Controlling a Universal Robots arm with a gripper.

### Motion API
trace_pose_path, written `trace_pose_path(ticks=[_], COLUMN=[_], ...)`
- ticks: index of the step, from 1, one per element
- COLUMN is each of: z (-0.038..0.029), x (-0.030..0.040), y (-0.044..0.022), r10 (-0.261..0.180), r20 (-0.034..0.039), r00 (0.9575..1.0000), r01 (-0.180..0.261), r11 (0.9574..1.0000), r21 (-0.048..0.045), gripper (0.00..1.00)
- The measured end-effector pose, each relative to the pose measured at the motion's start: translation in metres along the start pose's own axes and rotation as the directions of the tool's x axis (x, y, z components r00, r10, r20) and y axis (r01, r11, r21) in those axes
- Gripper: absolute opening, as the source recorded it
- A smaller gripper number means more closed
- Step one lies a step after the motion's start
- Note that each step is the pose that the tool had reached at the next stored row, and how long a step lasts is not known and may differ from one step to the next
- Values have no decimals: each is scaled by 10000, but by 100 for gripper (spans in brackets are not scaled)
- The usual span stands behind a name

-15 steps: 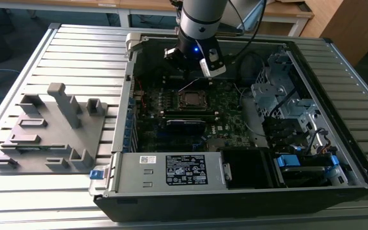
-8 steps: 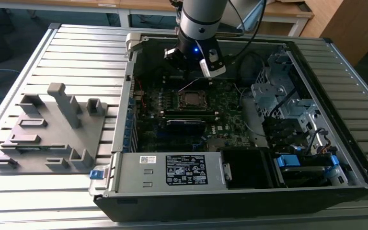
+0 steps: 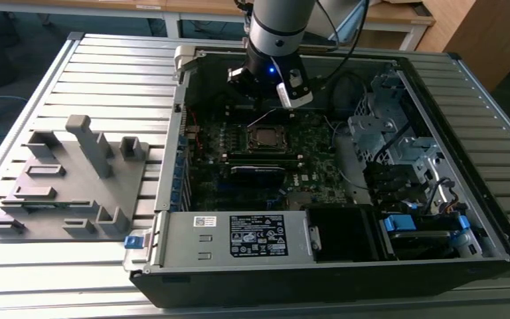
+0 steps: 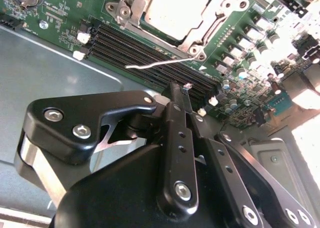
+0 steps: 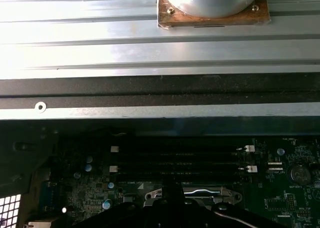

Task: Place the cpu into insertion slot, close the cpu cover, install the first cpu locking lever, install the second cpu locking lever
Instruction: 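Install the first cpu locking lever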

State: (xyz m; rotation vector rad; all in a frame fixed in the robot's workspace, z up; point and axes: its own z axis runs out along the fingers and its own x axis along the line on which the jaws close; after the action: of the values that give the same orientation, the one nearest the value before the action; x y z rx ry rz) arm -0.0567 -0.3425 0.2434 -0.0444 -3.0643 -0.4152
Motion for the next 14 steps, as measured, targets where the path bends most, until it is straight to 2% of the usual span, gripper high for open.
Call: trace_pose_path(ticks=[14], z=[31], x=[-2], y=[-8], r10=[1], r20=[2], r00=[10000], r01=[-1], r11=[10000], r21=[-4], gripper=[10])
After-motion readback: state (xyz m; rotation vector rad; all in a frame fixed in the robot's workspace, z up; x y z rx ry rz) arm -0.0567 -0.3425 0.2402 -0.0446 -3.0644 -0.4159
